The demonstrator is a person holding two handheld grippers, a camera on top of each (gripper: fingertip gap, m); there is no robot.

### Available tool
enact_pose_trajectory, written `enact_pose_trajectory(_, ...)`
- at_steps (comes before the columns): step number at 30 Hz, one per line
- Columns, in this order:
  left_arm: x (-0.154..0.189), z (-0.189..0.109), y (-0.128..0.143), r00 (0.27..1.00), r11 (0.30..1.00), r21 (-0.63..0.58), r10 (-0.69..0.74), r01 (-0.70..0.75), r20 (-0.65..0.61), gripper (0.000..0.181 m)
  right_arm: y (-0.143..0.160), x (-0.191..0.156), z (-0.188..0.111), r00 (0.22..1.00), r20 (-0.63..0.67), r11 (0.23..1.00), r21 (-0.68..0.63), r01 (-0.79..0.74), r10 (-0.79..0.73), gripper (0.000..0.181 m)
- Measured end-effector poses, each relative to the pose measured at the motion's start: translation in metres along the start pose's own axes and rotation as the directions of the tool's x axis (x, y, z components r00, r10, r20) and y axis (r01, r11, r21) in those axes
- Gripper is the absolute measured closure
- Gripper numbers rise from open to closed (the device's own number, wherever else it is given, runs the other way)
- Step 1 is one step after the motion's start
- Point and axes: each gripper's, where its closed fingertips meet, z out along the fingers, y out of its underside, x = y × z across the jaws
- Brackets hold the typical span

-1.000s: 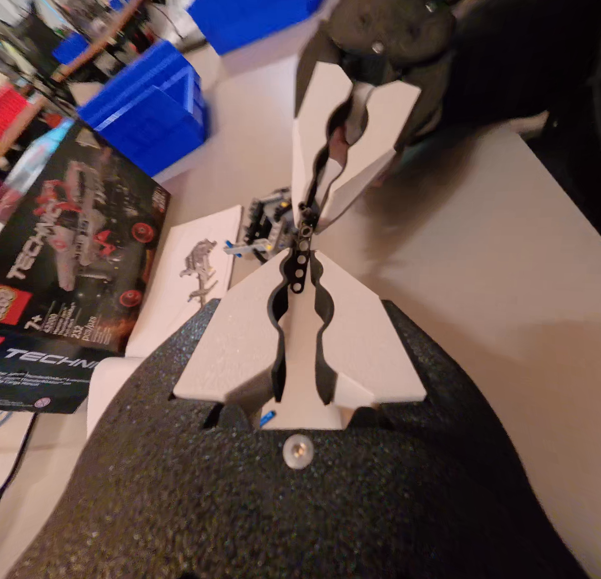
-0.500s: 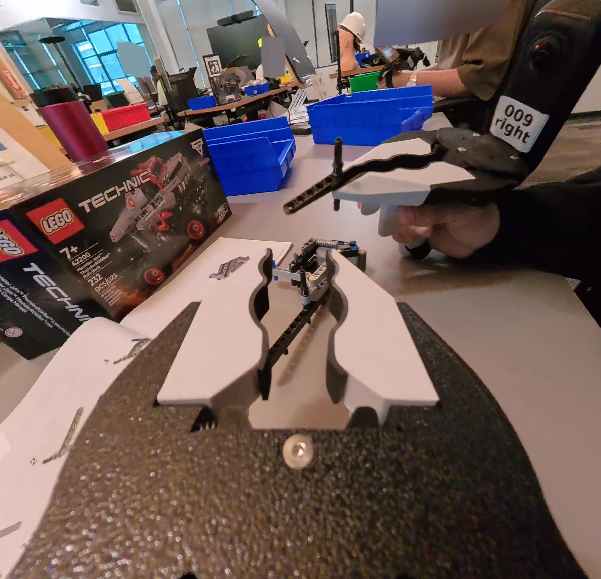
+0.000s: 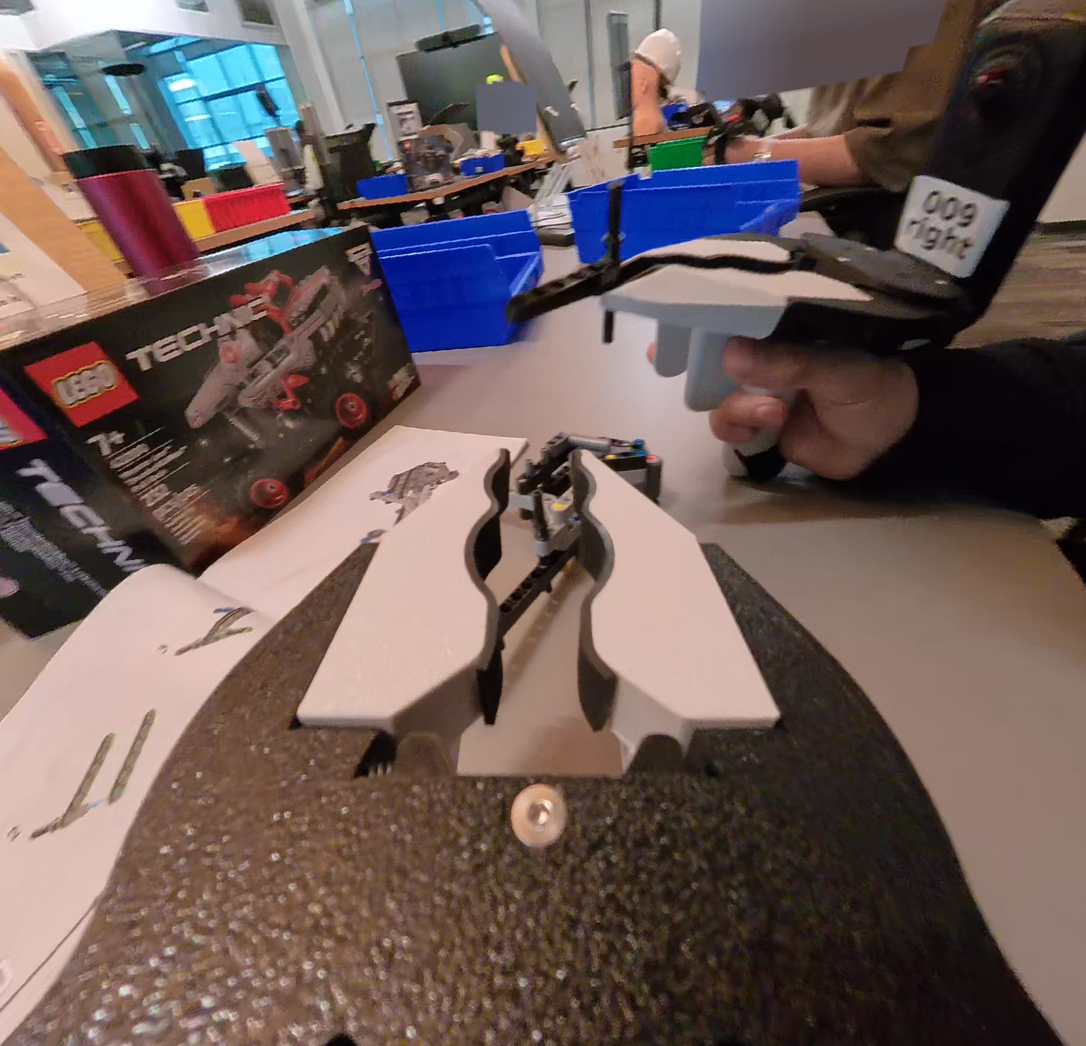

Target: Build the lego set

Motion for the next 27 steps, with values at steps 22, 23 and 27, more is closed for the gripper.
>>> enact_pose_trajectory(22, -0.018, -0.003, 0.093, 0.979, 0.816, -0.551, 0.204, -0.174, -0.008, 0.152, -0.015, 0.041, -0.028, 0.986, -0.142, 0.990, 0.121, -0.069, 0.086, 0.177)
enact_pose_trajectory(23, -0.015, -0.003, 0.093, 0.979, 0.819, -0.545, 0.201, -0.181, -0.022, 0.155, -0.016, 0.042, -0.029, 0.986, -0.149, 0.991, 0.120, -0.058, 0.076, 0.177)
enact_pose_trajectory(27, 0.005, -0.009, 0.093, 0.981, 0.824, -0.533, 0.137, -0.190, -0.137, 0.162, -0.015, 0.044, -0.031, 0.985, -0.158, 0.992, 0.116, -0.056, 0.074, 0.177)
